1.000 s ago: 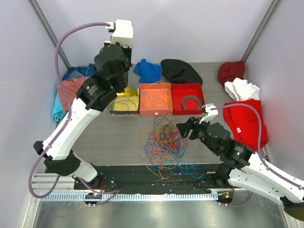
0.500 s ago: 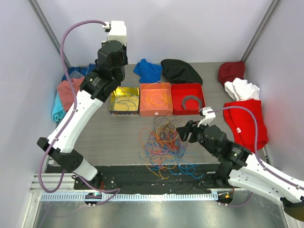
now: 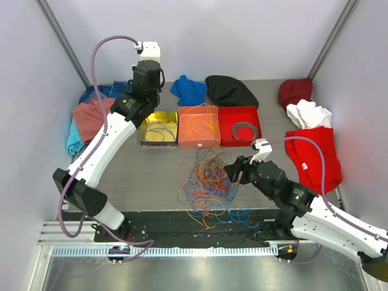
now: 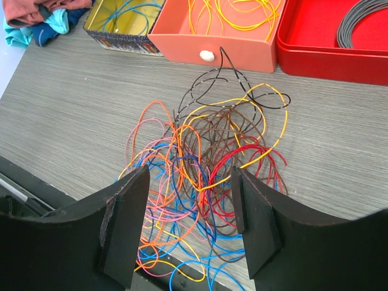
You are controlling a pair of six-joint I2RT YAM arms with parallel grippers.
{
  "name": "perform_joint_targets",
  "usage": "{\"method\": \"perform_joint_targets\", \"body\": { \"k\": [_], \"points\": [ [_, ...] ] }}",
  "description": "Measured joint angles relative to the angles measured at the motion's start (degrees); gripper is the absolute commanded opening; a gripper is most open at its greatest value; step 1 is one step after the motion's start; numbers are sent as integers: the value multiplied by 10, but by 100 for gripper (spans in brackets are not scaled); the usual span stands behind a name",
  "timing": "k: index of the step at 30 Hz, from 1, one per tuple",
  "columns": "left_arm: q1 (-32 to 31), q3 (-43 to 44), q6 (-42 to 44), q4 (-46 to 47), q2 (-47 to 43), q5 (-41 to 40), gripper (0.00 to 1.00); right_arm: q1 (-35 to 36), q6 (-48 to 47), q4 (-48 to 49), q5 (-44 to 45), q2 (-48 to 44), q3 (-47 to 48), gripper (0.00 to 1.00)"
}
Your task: Untangle the cables
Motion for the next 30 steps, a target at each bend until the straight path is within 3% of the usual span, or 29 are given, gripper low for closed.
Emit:
{"method": "perform_joint_targets", "body": {
  "k": [20,30],
  "points": [
    [7,-177,-112,34,72,78,0,0,3,0,0,2,-13,64],
    [55,-231,-183,49,91,143,0,0,2,0,1,-3,-14,64]
  ]
}}
